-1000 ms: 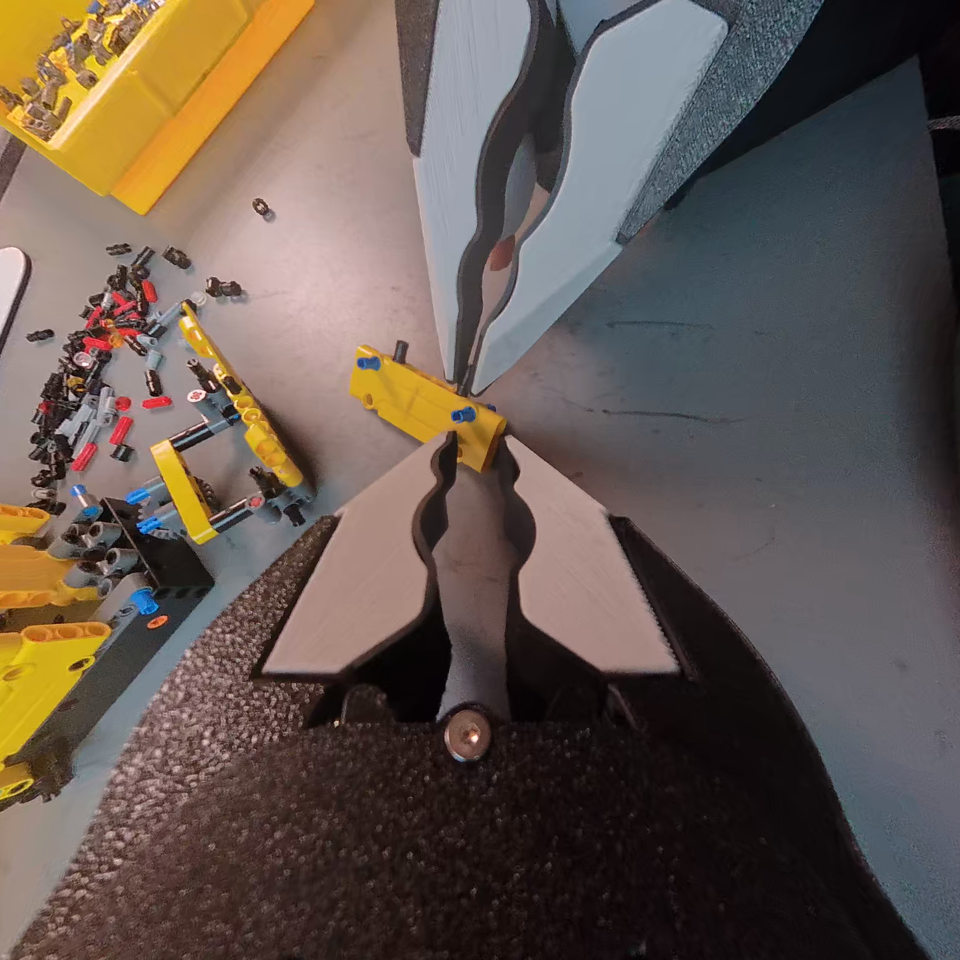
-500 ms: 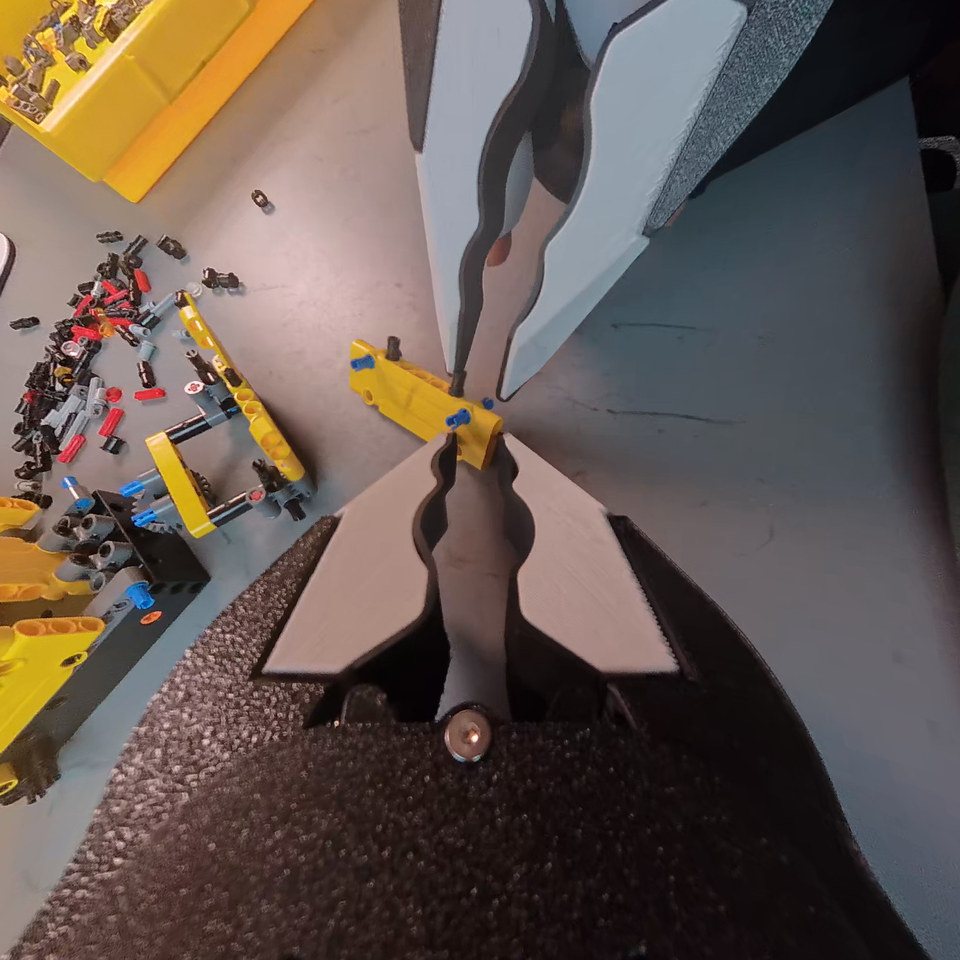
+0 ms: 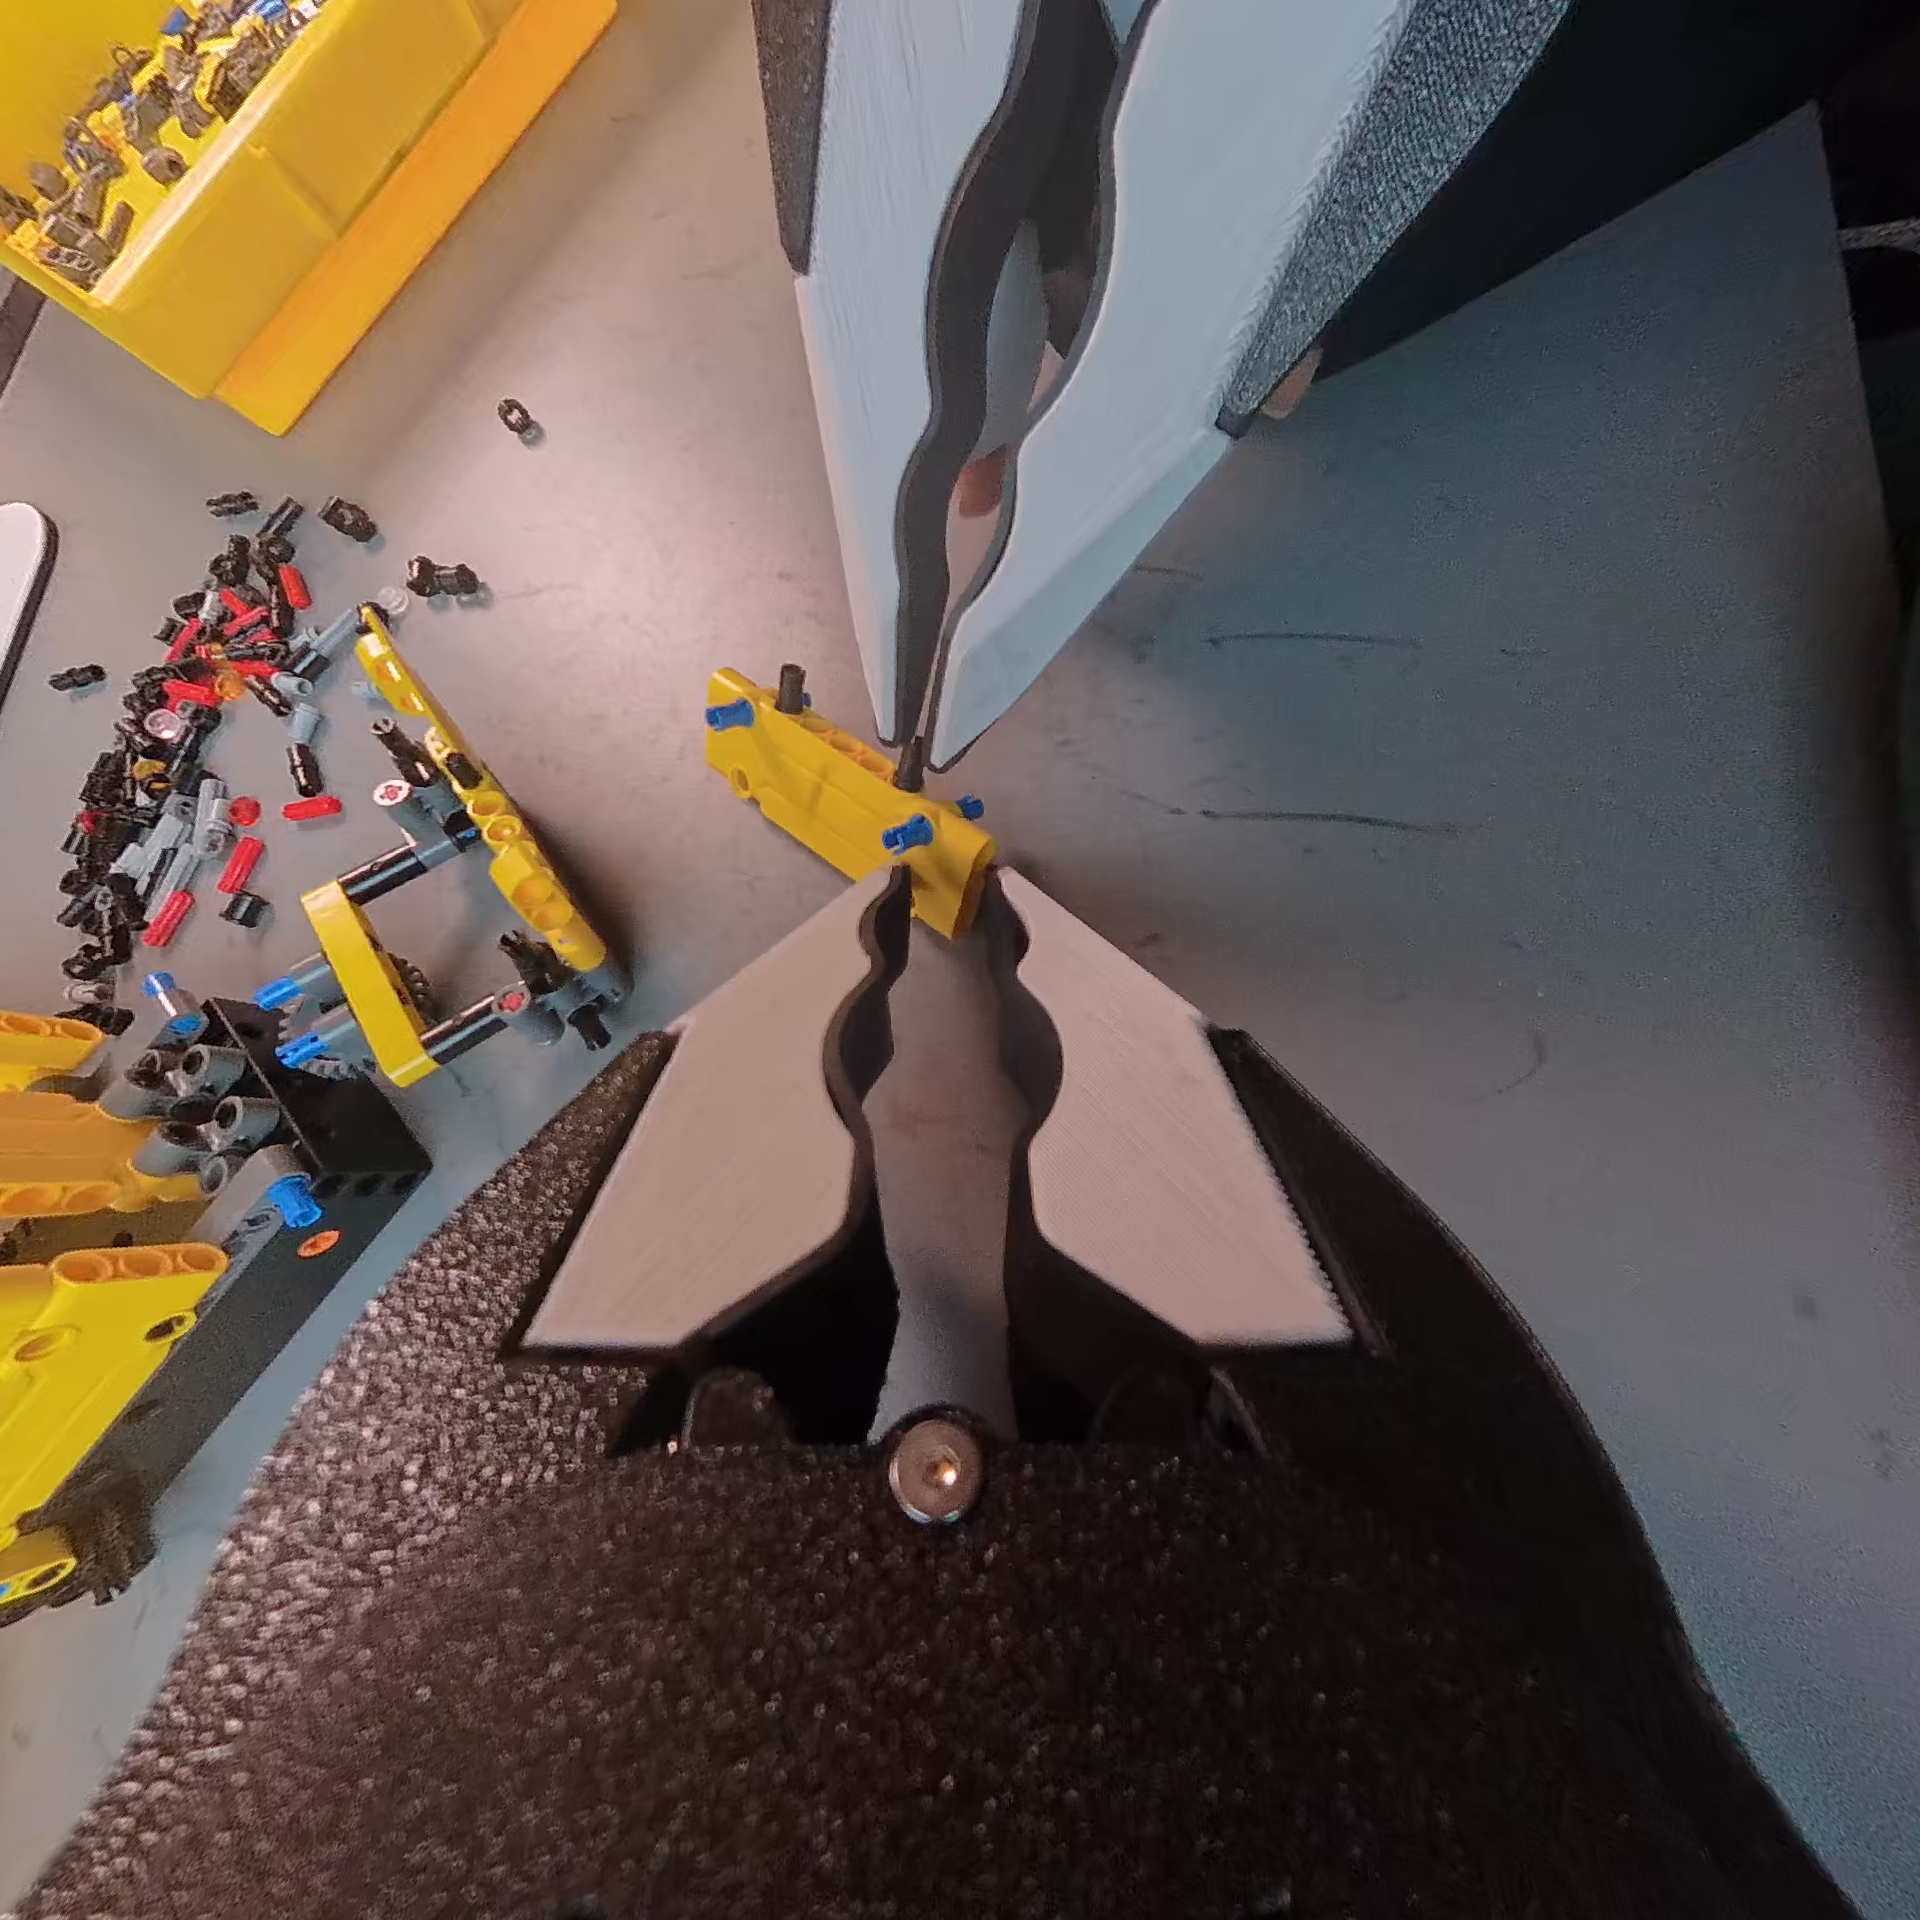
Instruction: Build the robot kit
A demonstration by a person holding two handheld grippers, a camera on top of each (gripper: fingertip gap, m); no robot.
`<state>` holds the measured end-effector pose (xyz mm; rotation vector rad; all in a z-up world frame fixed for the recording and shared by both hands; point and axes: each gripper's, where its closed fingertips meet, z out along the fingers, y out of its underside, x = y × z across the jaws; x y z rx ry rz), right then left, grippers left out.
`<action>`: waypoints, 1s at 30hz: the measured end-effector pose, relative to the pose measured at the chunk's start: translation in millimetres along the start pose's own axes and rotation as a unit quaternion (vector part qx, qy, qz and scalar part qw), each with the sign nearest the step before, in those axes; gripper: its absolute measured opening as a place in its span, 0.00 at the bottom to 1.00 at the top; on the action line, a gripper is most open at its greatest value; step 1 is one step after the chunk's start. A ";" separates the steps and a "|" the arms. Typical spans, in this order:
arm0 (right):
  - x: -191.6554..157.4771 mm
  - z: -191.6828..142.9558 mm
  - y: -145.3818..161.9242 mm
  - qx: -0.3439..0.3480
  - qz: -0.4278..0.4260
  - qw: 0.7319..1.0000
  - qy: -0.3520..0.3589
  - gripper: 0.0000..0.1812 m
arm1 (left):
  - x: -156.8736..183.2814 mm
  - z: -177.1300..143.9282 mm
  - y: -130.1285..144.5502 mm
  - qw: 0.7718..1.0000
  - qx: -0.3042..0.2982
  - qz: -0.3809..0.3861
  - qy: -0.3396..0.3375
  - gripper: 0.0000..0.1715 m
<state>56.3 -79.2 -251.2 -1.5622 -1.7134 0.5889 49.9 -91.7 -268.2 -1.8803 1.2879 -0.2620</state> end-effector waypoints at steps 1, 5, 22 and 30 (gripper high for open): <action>-0.1 0.1 -0.1 0.000 0.002 1.000 -0.002 0.01 | 0.0 0.0 0.0 1.000 0.000 0.000 0.000 0.07; -0.3 1.7 0.9 -0.009 0.001 1.000 -0.006 0.01 | -0.8 0.1 -0.4 1.000 0.000 0.003 -0.006 0.07; -1.7 -5.6 -3.6 0.014 -0.005 1.000 -0.010 0.10 | -12.4 -6.4 7.5 0.998 0.005 0.052 -0.018 0.08; 29.9 -24.5 4.2 0.023 0.004 0.999 0.024 0.17 | -27.3 -23.0 3.9 0.995 0.052 -0.077 0.027 0.18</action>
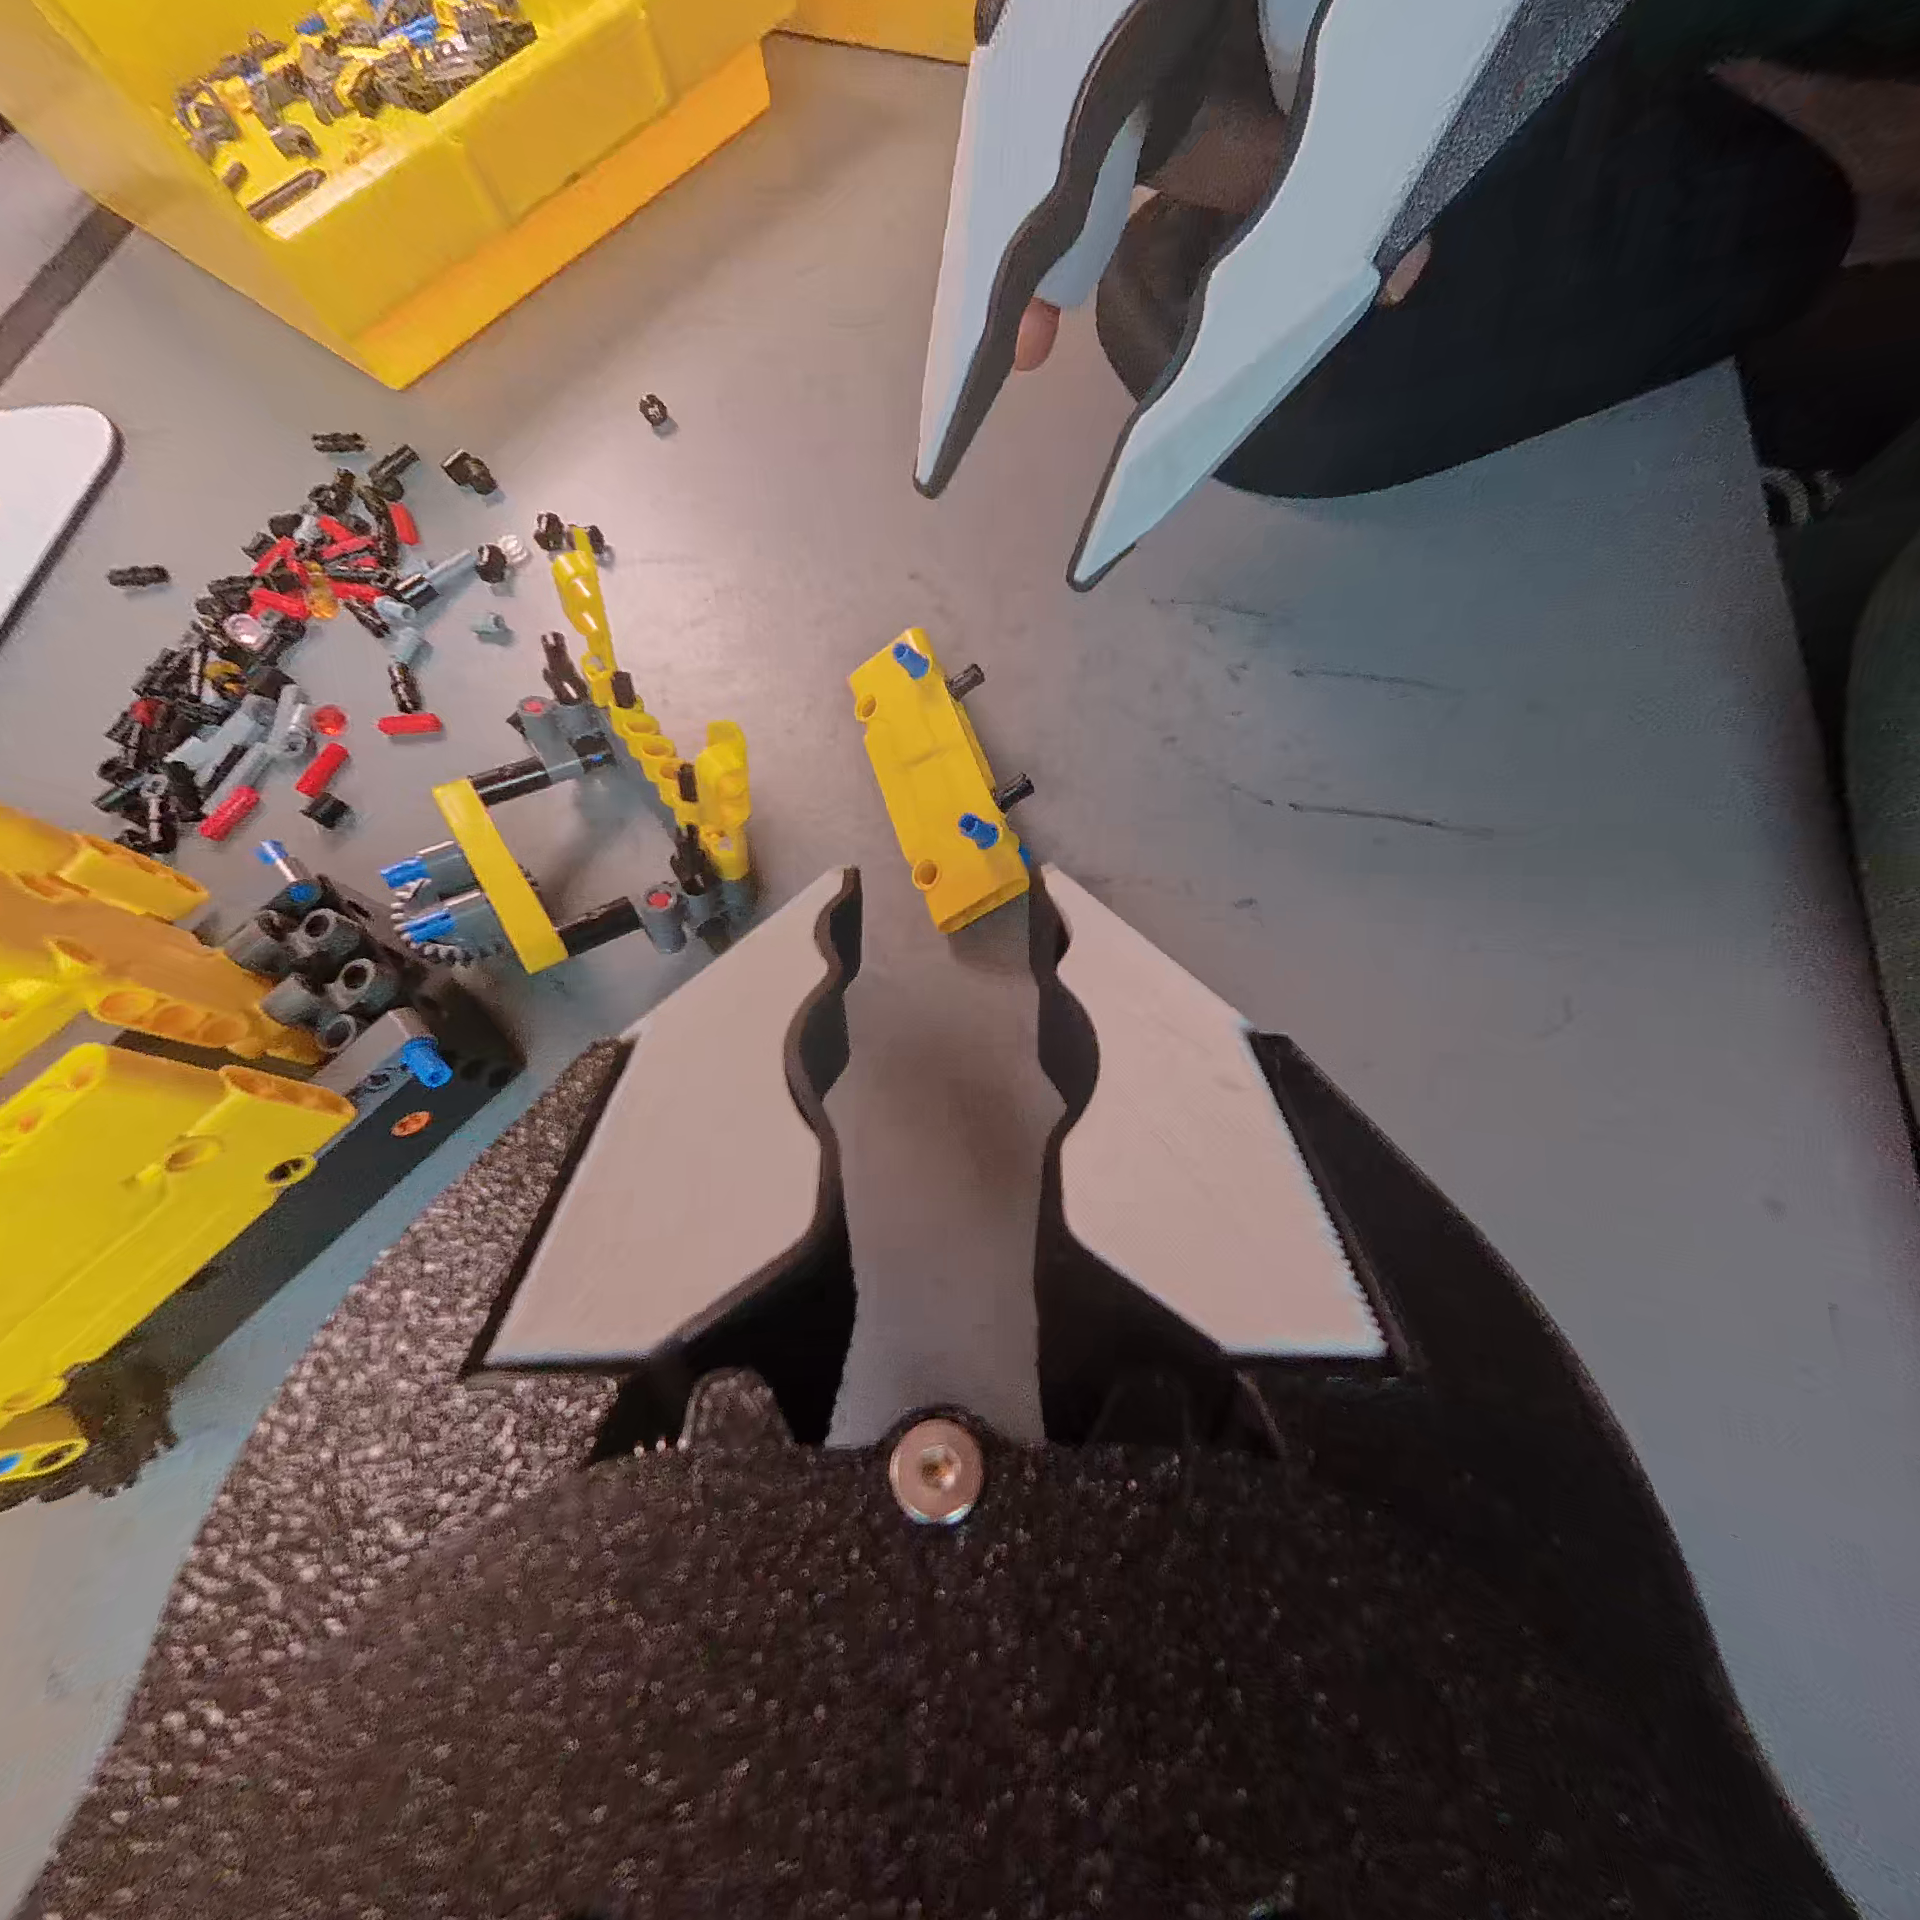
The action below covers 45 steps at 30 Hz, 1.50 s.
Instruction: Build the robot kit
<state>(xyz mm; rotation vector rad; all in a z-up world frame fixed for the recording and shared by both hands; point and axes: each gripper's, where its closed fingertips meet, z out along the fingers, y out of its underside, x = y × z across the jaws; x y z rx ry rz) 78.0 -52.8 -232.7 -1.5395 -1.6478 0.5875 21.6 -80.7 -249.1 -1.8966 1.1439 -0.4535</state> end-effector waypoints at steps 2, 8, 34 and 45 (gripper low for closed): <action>5.1 1.4 2.7 0.000 0.002 1.000 0.000 0.19 | 2.8 3.3 3.0 1.000 -0.010 -0.009 0.012 0.20; 8.3 11.1 6.7 -0.015 0.033 0.998 -0.049 0.25 | 7.4 14.0 7.6 0.999 -0.041 0.007 0.010 0.20; 29.6 26.5 -19.4 0.085 -0.030 0.994 -0.064 0.23 | -24.3 -2.1 10.0 0.998 -0.016 0.023 -0.058 0.14; 95.9 -3.9 -41.2 0.213 0.111 0.970 0.038 0.32 | -74.9 -46.2 -27.5 0.971 0.167 -0.119 -0.119 0.21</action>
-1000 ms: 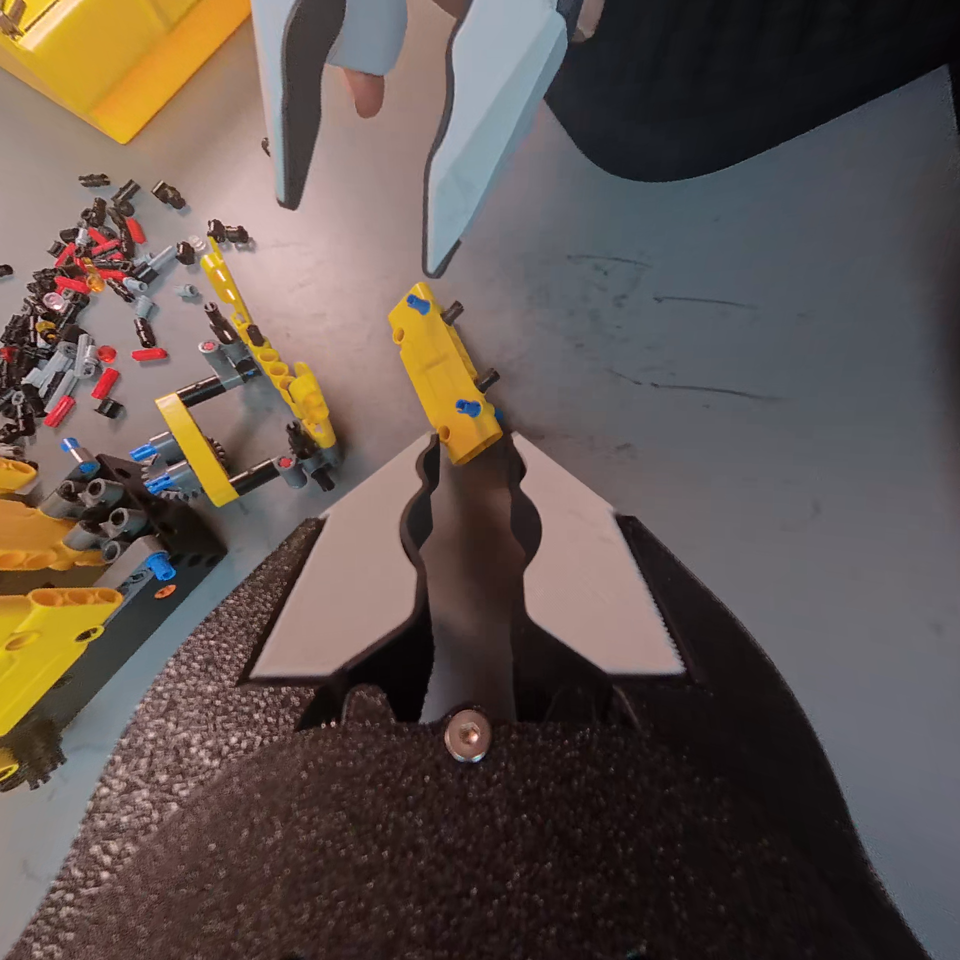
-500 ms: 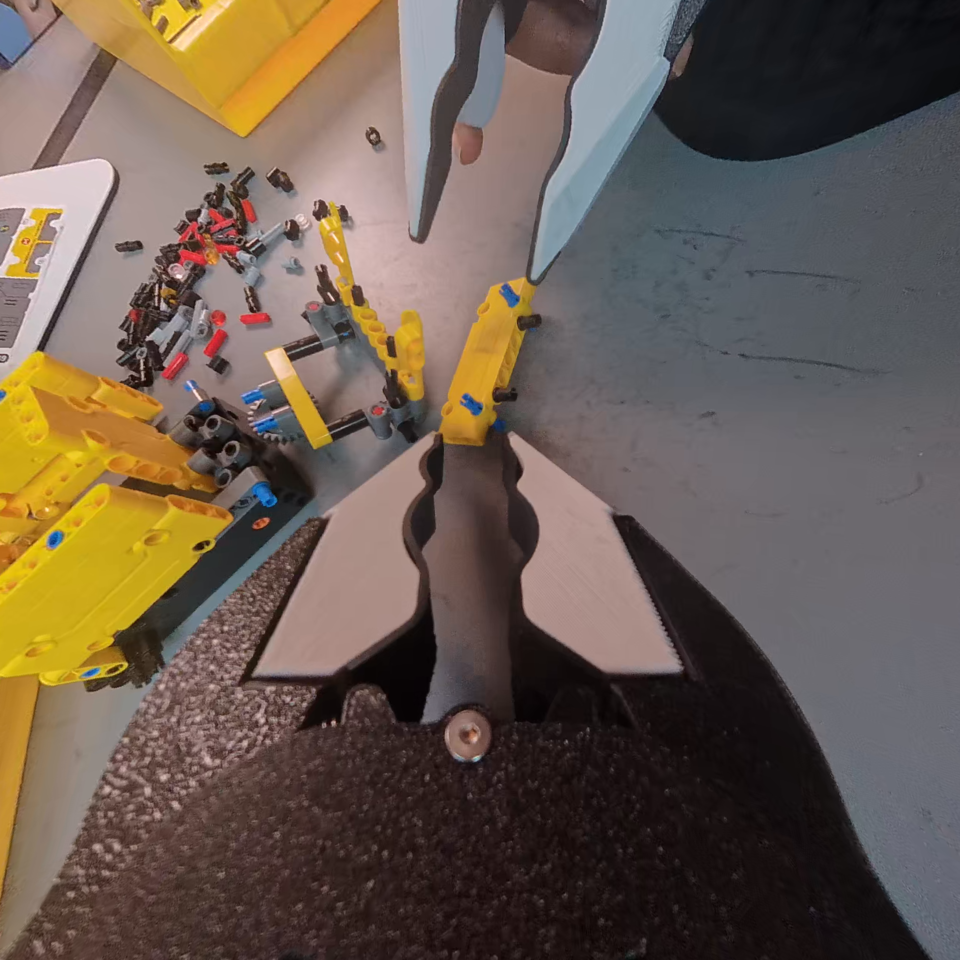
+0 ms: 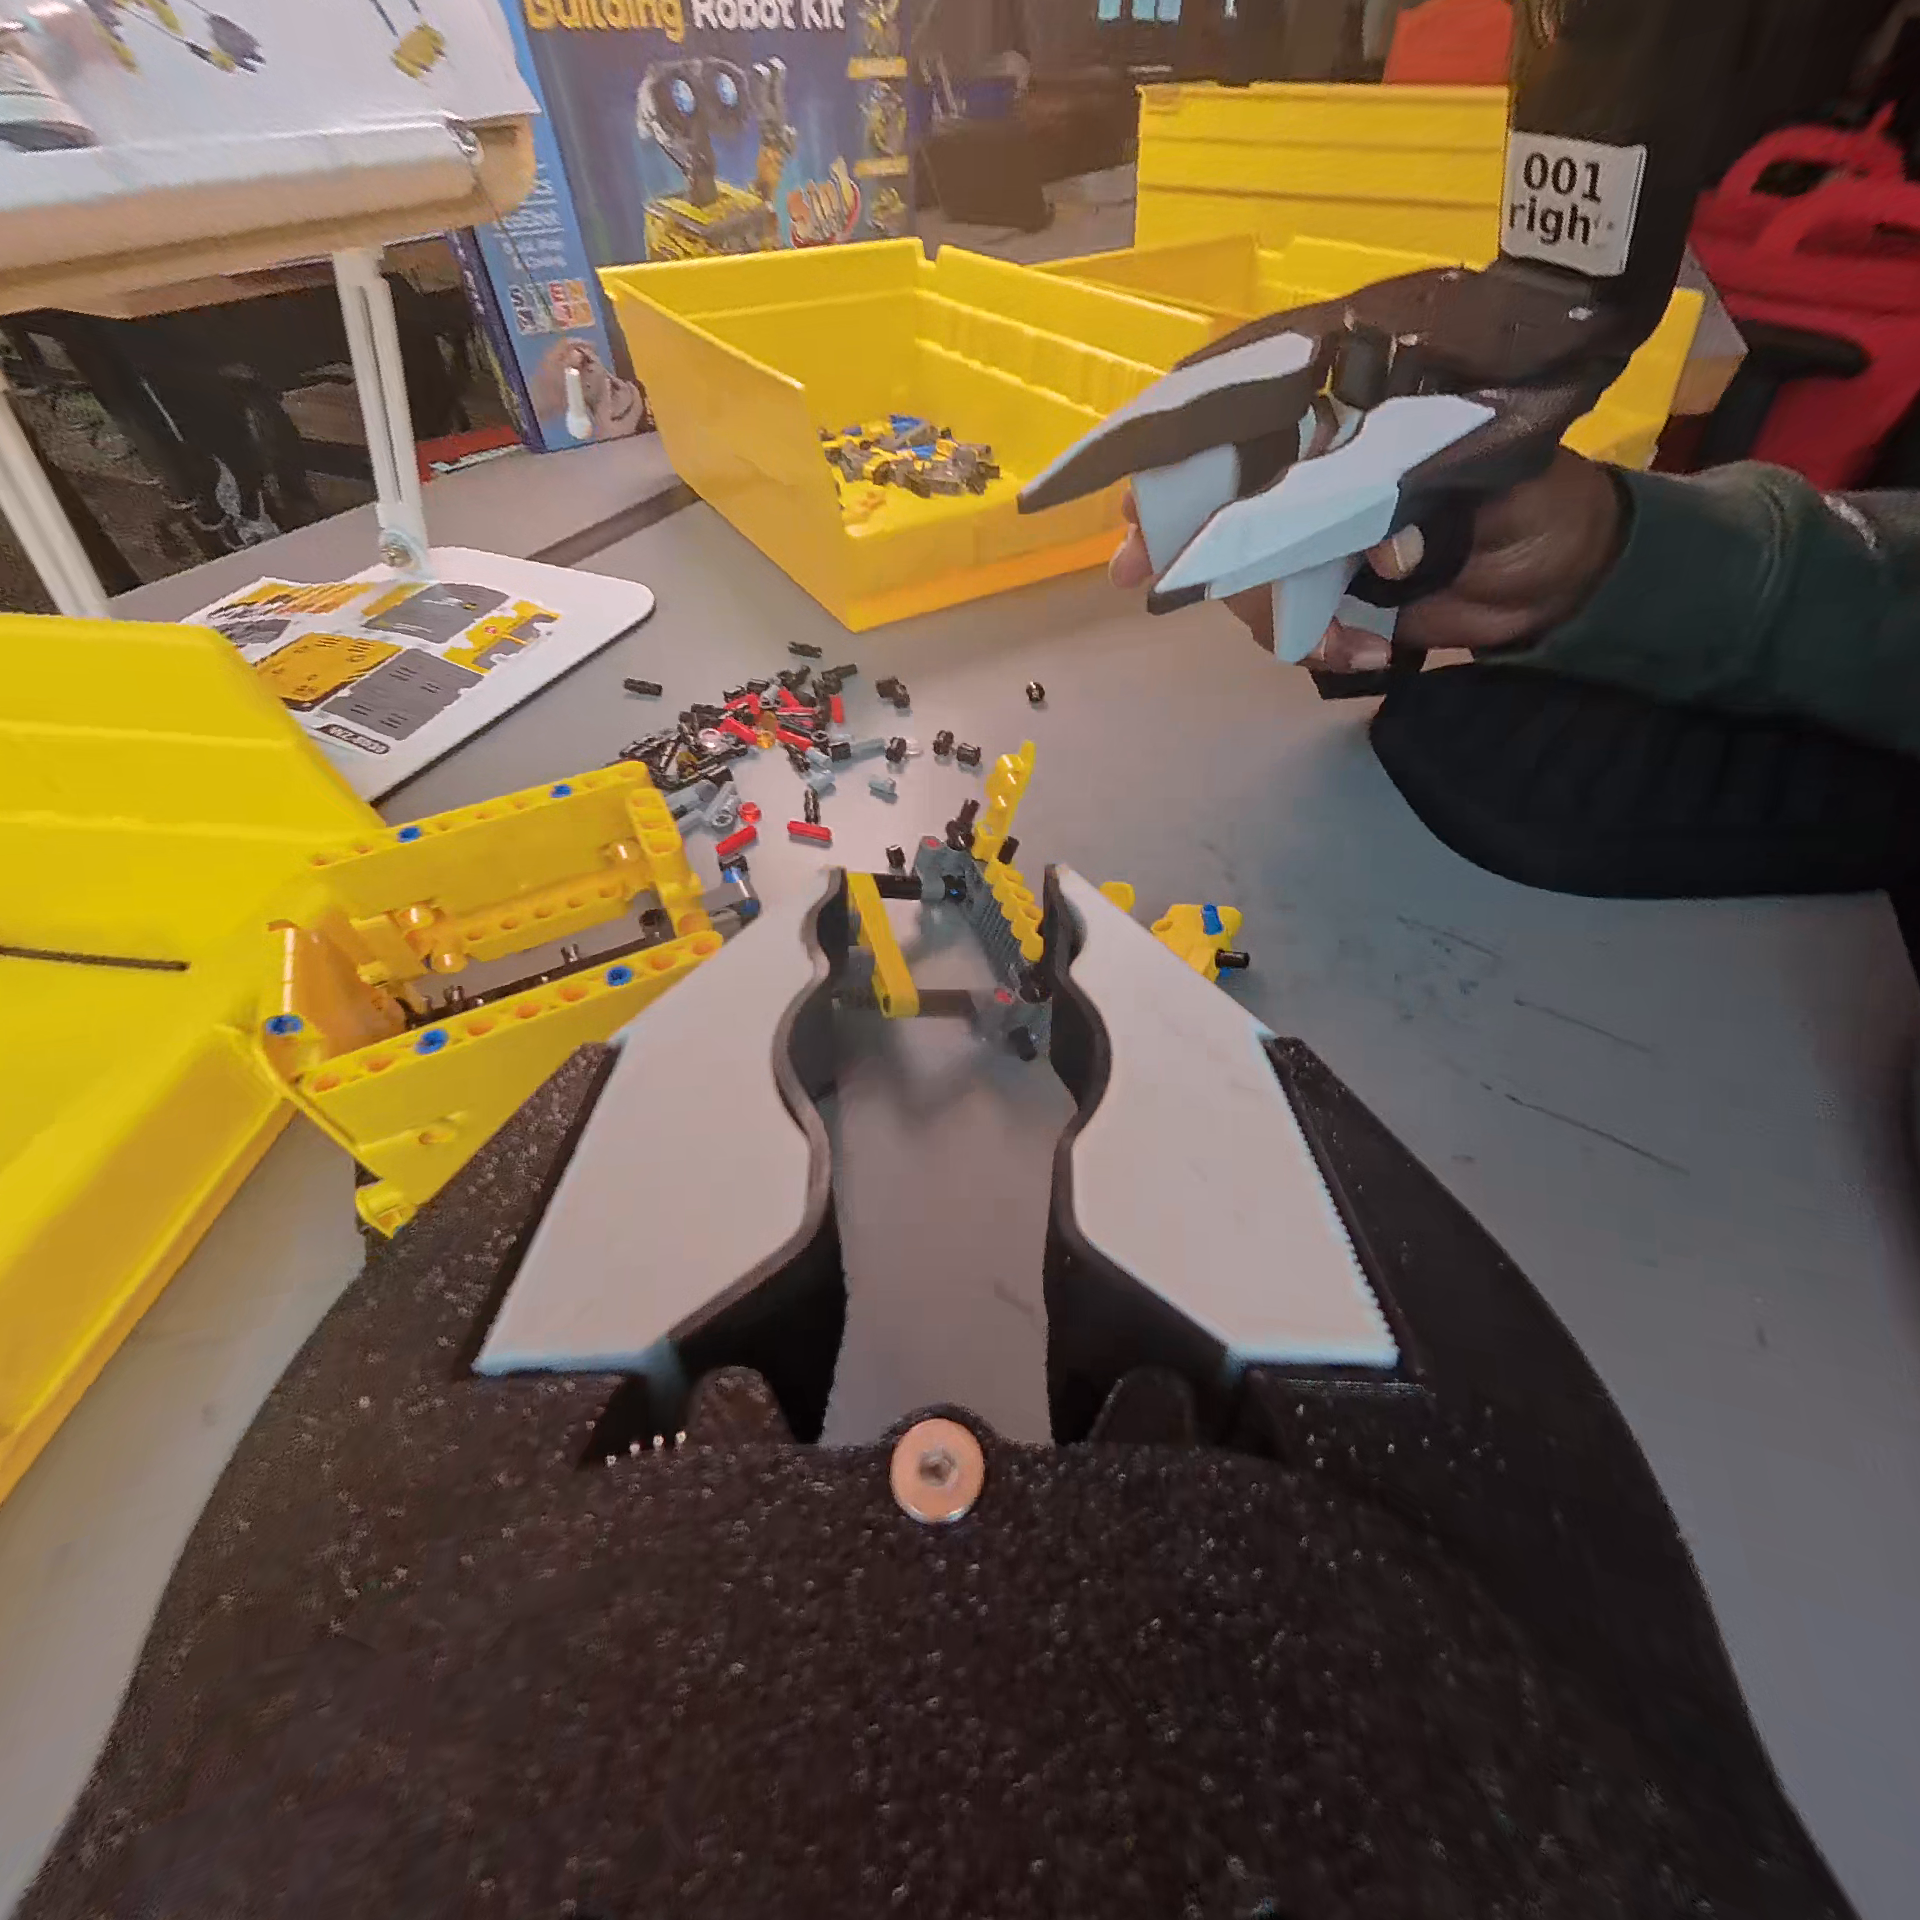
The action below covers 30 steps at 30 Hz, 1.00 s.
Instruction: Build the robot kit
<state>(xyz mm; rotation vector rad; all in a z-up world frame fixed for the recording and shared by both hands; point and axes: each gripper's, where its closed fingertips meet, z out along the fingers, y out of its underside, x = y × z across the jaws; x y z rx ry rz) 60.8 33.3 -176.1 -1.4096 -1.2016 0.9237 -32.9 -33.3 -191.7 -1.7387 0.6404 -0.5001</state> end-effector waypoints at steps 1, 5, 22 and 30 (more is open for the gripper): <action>3.2 -0.6 -0.5 0.003 0.004 1.000 0.007 0.33 | -3.2 -1.7 -2.7 1.000 0.008 -0.010 -0.005 0.23; 14.6 -2.2 -1.2 0.010 0.022 0.999 0.030 0.39 | -15.5 -9.6 -15.9 0.998 0.049 -0.026 -0.034 0.24; 14.9 -1.7 2.6 0.009 0.014 0.999 0.034 0.05 | -38.6 -20.5 -18.8 0.993 0.061 -0.006 -0.099 0.11; 40.2 7.7 -7.5 0.018 0.031 0.996 0.081 0.35 | -39.7 -16.6 -13.0 0.993 0.047 0.003 -0.107 0.12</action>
